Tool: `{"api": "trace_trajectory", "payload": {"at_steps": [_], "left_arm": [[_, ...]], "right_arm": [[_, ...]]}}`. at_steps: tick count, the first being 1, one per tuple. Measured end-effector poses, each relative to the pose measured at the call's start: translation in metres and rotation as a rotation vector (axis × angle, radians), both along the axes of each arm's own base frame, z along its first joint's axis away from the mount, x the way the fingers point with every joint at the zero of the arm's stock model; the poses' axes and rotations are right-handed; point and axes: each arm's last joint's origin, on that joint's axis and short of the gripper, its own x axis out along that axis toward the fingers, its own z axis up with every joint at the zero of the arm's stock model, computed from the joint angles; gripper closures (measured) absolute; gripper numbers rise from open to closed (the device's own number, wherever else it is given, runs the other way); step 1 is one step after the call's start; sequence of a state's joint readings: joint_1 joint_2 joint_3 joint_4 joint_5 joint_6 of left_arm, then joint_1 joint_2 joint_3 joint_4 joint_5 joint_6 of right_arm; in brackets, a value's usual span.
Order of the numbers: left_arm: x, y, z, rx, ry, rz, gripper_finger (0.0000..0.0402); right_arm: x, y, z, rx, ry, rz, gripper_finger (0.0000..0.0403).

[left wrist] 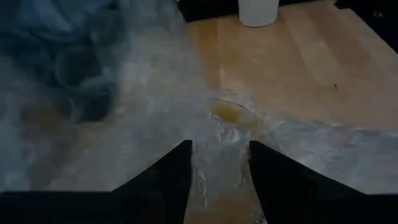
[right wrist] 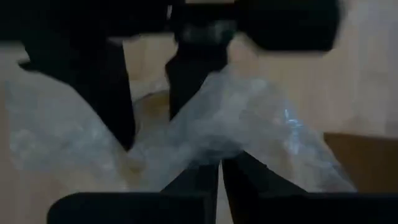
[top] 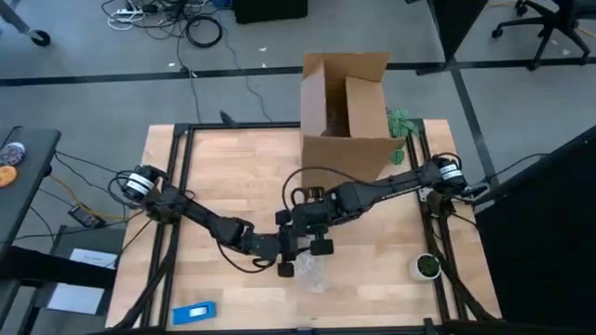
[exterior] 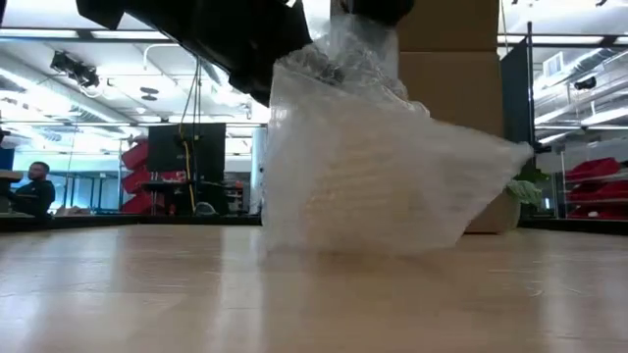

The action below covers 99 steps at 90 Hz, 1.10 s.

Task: Wrap mug
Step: Wrap the yellow mug with transparent bubble wrap

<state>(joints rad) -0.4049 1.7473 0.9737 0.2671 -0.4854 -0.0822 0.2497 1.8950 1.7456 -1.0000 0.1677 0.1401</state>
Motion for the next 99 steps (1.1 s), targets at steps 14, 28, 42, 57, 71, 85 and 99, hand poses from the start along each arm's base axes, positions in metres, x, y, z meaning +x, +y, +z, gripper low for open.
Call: {"api": "trace_trajectory", "payload": {"at_steps": [14,28,42,57,71,85,99], "left_arm": [[-0.003,0.002,0.006,0.006,-0.004,0.011,0.0259],[-0.003,0.002,0.007,0.006,-0.009,0.015,0.0259],[-0.003,0.002,0.007,0.005,-0.013,0.018,0.0259],[-0.004,0.002,0.011,0.002,-0.022,0.020,0.0259],[-0.014,0.003,0.026,0.004,-0.015,0.011,0.0259],[-0.030,0.008,0.045,0.004,0.009,0.035,0.0259],[-0.044,0.006,0.046,-0.042,0.090,0.080,0.0259]], "right_arm": [[-0.004,-0.001,-0.031,0.018,0.055,-0.036,0.0403],[-0.005,-0.002,-0.058,0.034,0.040,-0.056,0.0403],[-0.005,-0.006,-0.079,0.066,-0.004,-0.053,0.0403],[-0.005,-0.010,-0.090,0.080,-0.019,-0.054,0.0403],[-0.004,-0.010,-0.087,0.074,-0.021,-0.040,0.0403],[0.001,-0.004,-0.079,0.072,-0.042,-0.013,0.0403],[0.000,0.005,-0.066,0.029,-0.025,-0.005,0.0403]]}}
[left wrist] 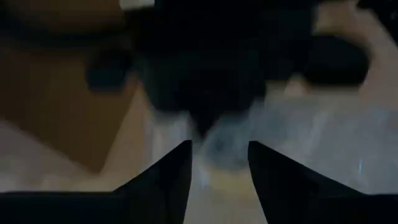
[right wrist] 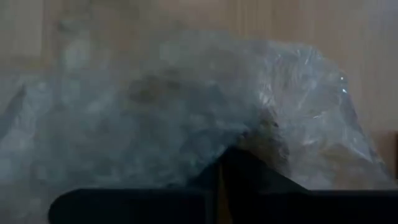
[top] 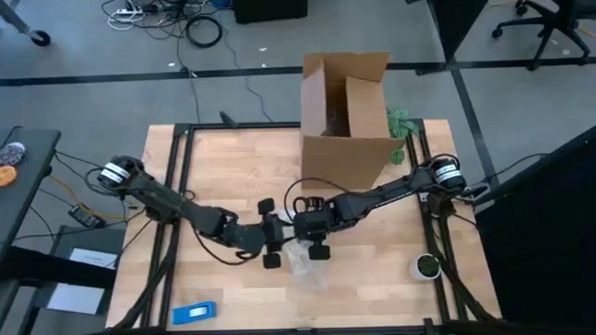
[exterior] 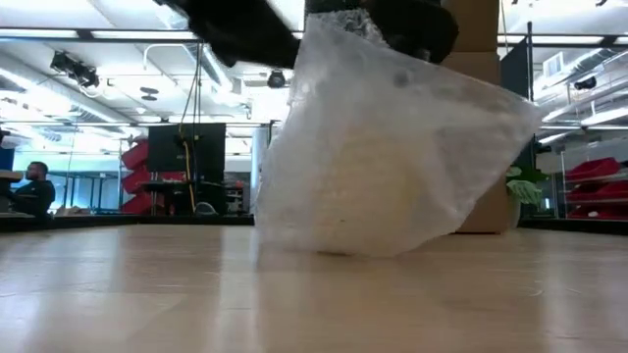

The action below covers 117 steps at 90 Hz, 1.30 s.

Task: Wrap mug
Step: Wrap the yellow mug with transparent bubble wrap

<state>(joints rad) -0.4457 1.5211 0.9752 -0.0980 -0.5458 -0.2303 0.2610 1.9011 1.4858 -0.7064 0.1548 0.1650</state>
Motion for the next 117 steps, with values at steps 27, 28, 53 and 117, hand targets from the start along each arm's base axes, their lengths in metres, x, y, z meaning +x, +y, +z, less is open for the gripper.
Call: {"api": "trace_trajectory", "payload": {"at_steps": [27,28,53,117], "left_arm": [[-0.006,-0.028,-0.043,-0.074,0.013,0.017,0.0259],[-0.005,-0.028,-0.044,-0.075,0.006,0.019,0.0259],[0.014,-0.003,-0.065,0.017,0.018,0.084,0.0259],[-0.043,0.015,-0.002,0.006,0.103,0.110,0.0259]], "right_arm": [[-0.011,0.012,0.017,0.063,0.096,-0.188,0.0403],[-0.011,0.012,0.018,0.069,0.095,-0.200,0.0403],[-0.015,0.036,0.055,0.214,0.083,-0.298,0.0403],[-0.064,0.017,0.067,-0.284,0.288,-0.213,0.0403]]}}
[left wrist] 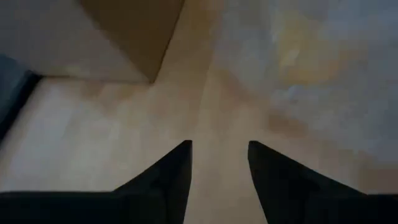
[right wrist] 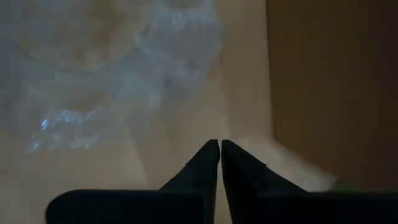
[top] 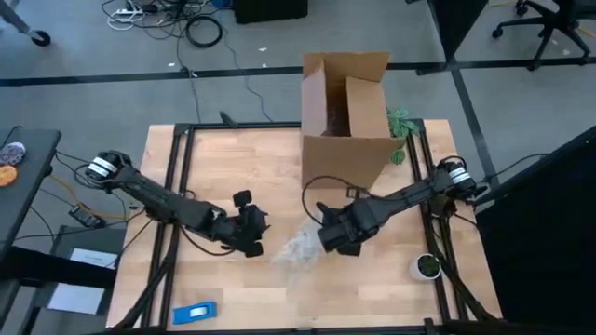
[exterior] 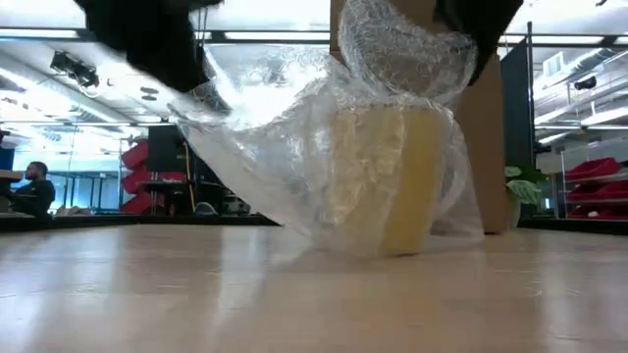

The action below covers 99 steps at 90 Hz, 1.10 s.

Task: Wrap mug
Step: Wrap the yellow mug with transparent bubble wrap

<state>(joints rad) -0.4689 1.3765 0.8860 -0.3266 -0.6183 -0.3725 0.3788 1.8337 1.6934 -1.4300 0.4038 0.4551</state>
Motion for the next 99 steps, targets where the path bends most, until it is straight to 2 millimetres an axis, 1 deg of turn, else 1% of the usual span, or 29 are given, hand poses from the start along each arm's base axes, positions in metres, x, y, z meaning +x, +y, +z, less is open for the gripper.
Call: {"api": "trace_trajectory", "payload": {"at_steps": [4,9,22,30,34,40,48,64,77,89,99], "left_arm": [[0.002,-0.008,0.003,-0.023,-0.051,-0.027,0.0259],[0.007,-0.019,0.005,-0.050,-0.128,-0.062,0.0259],[0.019,-0.047,0.007,-0.091,-0.297,-0.171,0.0259],[0.030,-0.056,0.003,-0.100,-0.377,-0.197,0.0259],[0.035,-0.058,-0.003,-0.101,-0.388,-0.197,0.0259],[0.043,-0.058,-0.014,-0.103,-0.381,-0.191,0.0259],[0.052,-0.051,-0.026,-0.104,-0.357,-0.158,0.0259],[0.064,-0.035,-0.036,-0.108,-0.340,-0.107,0.0259],[0.073,-0.024,-0.046,-0.118,-0.308,-0.094,0.0259],[0.077,-0.019,-0.051,-0.136,-0.295,-0.091,0.0259],[0.078,-0.018,-0.051,-0.135,-0.294,-0.091,0.0259]], "right_arm": [[0.002,-0.001,-0.005,-0.031,0.002,0.055,0.0403],[0.004,-0.002,-0.014,-0.027,0.005,0.093,0.0403],[0.010,0.002,-0.031,0.166,0.002,0.127,0.0403],[0.012,0.009,-0.032,0.207,-0.038,0.131,0.0403],[0.013,0.014,-0.031,0.218,-0.060,0.138,0.0403],[0.013,0.021,-0.027,0.244,-0.089,0.144,0.0403],[0.015,0.030,-0.020,0.295,-0.129,0.152,0.0403],[0.013,0.041,-0.012,0.331,-0.153,0.153,0.0402],[0.019,0.045,-0.009,0.360,-0.229,0.177,0.0402],[0.028,0.048,-0.005,0.380,-0.323,0.243,0.0402],[0.032,0.046,-0.003,0.373,-0.347,0.278,0.0402]]}}
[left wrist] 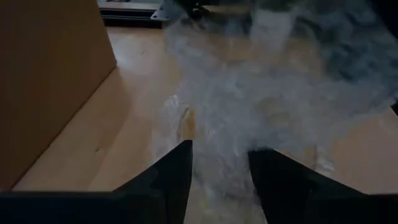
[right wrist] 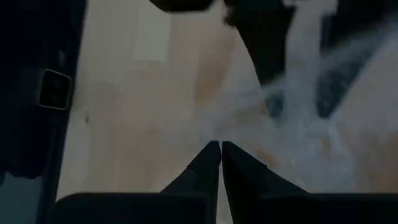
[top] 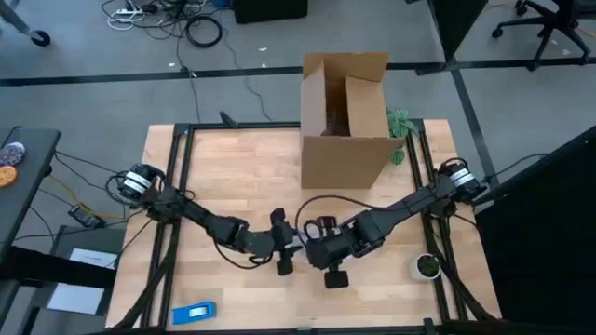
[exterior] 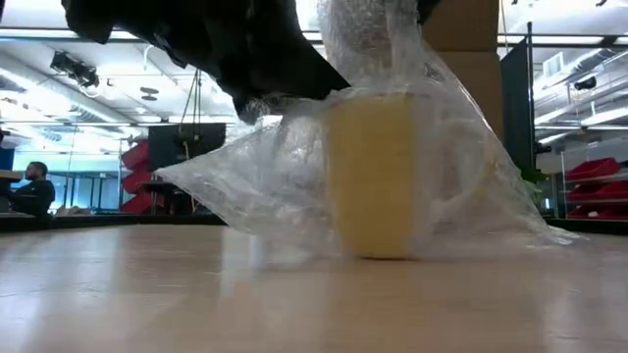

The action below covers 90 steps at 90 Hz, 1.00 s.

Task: Wrap mug
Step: Wrap the yellow mug with transparent bubble wrap

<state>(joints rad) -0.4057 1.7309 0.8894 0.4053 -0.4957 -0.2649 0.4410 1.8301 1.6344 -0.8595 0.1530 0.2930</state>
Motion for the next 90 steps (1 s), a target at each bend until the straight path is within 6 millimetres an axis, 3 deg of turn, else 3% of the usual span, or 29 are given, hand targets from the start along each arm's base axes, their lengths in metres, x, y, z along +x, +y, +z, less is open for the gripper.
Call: {"api": "trace_trajectory", "payload": {"at_steps": [26,51,60,77,90], "left_arm": [[0.000,0.000,0.000,0.025,0.002,-0.014,0.0259],[0.000,0.000,-0.001,0.032,0.014,-0.015,0.0259],[0.000,0.000,-0.001,0.042,0.011,-0.020,0.0259],[0.000,0.000,-0.001,0.041,0.010,-0.020,0.0259],[0.000,0.000,-0.001,0.042,0.012,-0.020,0.0259]], "right_arm": [[0.001,-0.012,0.002,-0.057,-0.006,-0.018,0.0402],[-0.042,-0.024,0.027,-0.114,0.125,-0.174,0.0403],[-0.051,-0.025,0.020,-0.167,0.180,-0.255,0.0403],[-0.049,-0.021,-0.018,-0.128,0.272,-0.272,0.0403],[-0.040,-0.013,-0.026,-0.024,0.210,-0.217,0.0403]]}}
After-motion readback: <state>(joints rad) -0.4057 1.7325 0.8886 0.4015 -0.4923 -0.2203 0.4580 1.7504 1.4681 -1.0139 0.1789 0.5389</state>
